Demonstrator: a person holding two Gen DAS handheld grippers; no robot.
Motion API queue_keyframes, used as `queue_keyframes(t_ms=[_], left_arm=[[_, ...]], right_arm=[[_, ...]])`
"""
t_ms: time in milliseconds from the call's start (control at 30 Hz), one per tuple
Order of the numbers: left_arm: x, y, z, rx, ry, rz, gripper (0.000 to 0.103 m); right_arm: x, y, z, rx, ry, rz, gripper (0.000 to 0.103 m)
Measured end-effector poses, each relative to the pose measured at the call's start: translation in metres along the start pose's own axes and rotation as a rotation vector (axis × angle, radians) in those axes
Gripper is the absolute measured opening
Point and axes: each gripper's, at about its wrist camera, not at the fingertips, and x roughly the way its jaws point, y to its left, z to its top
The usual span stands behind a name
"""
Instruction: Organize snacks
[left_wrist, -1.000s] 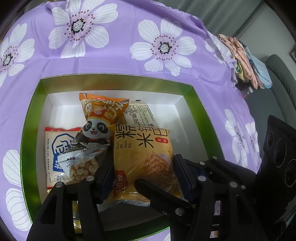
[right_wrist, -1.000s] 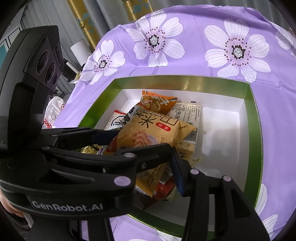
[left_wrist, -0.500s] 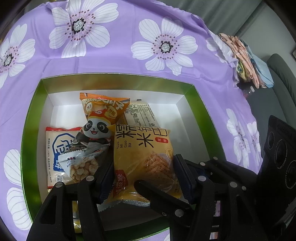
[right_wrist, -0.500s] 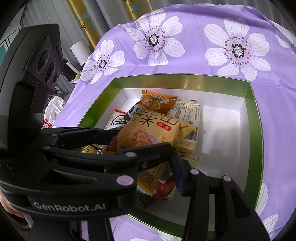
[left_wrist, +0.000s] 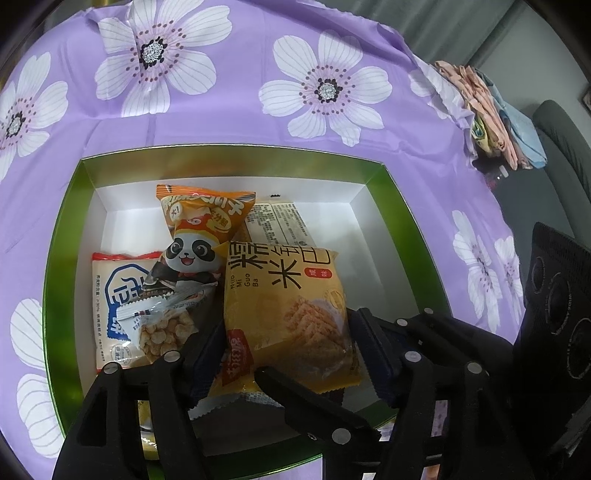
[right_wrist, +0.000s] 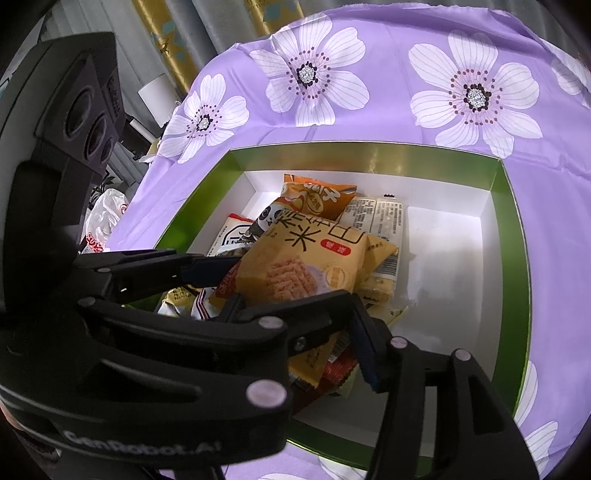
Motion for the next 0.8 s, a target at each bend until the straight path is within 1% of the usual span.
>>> queue_keyframes(t_ms=[200,500,600,667,733,800], left_arm=[[-0.0014,0.0015,0.0014,-0.007,0.001,-0.006,0.069],[-0.0062,0.003,0.002,-0.013,-0.012,0.006,0.069],[-0.008,0.0025,0.0022,-0.011,-0.02,-0.005,0.082],[-0.0095,0.0,0.0031,-0.001,-0.023,0.003,0.082],[-0.01,-0.0017,0.003,0.009,-0.025,0.017,0.082],[-0.0101,-0.0014,0.0028,0.005,-0.024,0.014,0.082]], right_arm=[[0.0001,-0.0002,0.0001,-0.002,0.005,-0.005,0.057],[0.0,-0.001,0.0002,0.0,0.007,-0.005,0.058],[-0.0006,-0.0018,-0.0001,0.002,0.007,-0.009,0.059],[-0.0017,-0.0026,-0.0002,0.001,0.005,-0.018,0.063],[-0.0024,-0.0037,0.0,0.003,0.005,-0.022,0.064],[-0.0026,-0.0041,-0.0001,0.004,0.007,-0.024,0.065]])
